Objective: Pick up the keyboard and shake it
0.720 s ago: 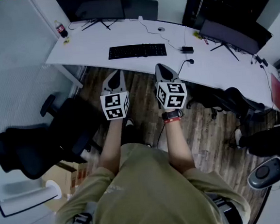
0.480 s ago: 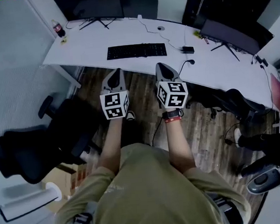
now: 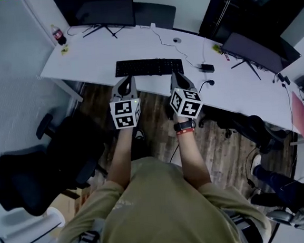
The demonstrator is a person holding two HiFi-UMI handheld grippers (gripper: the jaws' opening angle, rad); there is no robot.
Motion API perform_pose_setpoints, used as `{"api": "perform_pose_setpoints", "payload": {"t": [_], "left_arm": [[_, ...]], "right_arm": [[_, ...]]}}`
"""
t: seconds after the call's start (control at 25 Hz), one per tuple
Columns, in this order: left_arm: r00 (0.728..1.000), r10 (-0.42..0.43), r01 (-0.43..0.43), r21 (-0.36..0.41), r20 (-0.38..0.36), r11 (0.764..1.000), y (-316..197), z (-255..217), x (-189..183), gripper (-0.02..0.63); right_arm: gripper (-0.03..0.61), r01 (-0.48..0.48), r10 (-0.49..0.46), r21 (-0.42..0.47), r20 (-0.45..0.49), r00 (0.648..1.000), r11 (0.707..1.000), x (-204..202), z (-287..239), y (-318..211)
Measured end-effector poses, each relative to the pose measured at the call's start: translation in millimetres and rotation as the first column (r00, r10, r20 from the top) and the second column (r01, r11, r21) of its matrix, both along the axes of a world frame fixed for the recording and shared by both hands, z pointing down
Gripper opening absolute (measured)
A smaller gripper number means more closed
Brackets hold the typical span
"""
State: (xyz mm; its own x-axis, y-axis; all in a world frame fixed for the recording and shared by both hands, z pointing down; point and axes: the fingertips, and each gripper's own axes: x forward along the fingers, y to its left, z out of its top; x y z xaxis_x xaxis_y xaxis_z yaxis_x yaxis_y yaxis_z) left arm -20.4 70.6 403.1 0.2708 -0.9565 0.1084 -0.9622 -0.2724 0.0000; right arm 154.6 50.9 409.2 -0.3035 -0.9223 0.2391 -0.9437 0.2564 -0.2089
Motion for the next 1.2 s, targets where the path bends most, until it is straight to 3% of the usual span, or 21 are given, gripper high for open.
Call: {"api": "perform_pose_setpoints", "payload": {"t": [0.6,1.2], "left_arm": [[0.999,0.036,-0.038,-0.078,-0.027,0.996,-153,31,-36,0.020],[0.993,0.118,-0.119,-0.166,-0.013,0.979,-259,59,-67,0.021]], "right_arm": [[0.025,-0.009,0.003,-0.089,-0.073,0.997,0.996,-46,29,-143],[0.025,0.024,-0.040,-0.204,-0.074,0.996,0.979,-96,63,-246]]}}
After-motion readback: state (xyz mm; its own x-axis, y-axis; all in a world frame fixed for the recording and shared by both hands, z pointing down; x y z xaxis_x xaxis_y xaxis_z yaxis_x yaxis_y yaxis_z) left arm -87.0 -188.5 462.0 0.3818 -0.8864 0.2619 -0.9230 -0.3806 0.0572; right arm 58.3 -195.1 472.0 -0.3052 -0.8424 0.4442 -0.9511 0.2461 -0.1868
